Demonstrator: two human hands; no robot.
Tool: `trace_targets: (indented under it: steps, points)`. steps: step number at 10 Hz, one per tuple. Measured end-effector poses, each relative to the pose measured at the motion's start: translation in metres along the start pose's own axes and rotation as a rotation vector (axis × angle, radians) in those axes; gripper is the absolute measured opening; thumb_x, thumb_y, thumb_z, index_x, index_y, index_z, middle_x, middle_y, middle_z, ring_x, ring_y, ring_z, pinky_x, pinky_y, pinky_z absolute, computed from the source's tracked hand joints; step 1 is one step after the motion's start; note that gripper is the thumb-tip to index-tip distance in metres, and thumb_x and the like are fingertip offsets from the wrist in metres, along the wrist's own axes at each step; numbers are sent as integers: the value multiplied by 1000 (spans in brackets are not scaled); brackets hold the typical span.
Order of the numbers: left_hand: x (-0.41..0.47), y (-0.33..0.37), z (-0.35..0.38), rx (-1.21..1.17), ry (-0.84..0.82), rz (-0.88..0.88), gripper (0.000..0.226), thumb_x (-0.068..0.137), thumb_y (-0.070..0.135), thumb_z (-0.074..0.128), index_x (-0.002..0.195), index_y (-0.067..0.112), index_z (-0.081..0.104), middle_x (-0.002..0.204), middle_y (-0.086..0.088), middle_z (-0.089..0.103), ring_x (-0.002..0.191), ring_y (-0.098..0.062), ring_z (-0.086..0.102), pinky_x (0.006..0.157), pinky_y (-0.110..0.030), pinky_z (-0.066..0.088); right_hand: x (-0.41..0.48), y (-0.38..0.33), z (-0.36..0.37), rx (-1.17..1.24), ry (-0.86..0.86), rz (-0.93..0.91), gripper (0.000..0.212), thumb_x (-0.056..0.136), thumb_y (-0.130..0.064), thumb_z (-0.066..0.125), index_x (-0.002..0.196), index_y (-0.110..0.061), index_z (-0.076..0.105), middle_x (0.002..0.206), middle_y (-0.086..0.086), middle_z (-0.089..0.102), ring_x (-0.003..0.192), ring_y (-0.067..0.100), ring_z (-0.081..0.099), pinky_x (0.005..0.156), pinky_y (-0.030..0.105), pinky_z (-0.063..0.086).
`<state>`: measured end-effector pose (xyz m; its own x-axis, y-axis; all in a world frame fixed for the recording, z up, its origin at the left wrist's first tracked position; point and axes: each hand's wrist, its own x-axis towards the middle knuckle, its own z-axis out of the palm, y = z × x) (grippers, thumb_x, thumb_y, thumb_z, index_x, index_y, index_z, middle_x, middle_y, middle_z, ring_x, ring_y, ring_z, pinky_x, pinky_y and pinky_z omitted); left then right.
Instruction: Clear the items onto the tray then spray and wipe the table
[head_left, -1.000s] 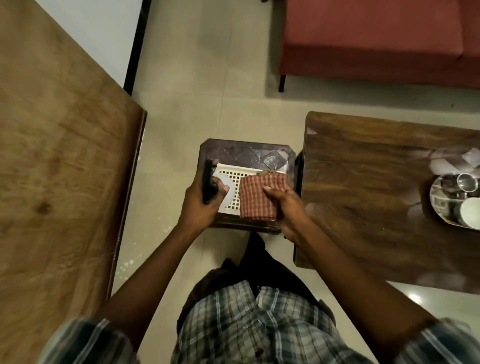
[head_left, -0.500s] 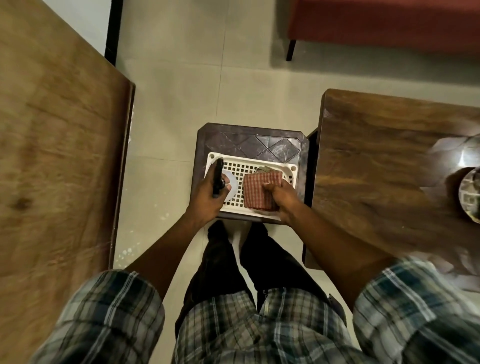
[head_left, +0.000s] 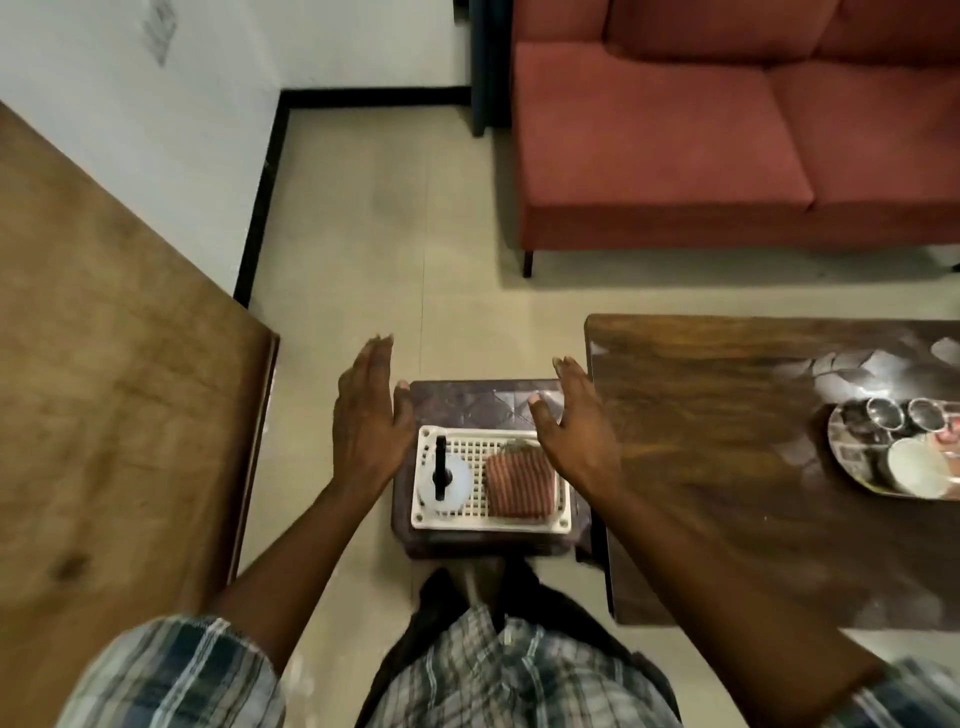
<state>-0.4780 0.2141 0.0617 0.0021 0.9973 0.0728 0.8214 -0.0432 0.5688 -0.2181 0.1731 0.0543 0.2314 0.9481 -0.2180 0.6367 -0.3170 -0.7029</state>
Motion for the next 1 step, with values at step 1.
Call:
trace_targets:
  steps: [1]
  points:
    - [36,48,-44,29,111,151,62,110,27,46,169,19,28,175,-8,31,162,-30,29,131,-51,26,11,-51,-39,-64,99,-159,66,110,-45,48,169,-21,28,179,-2,21,165,17,16,131,40,23]
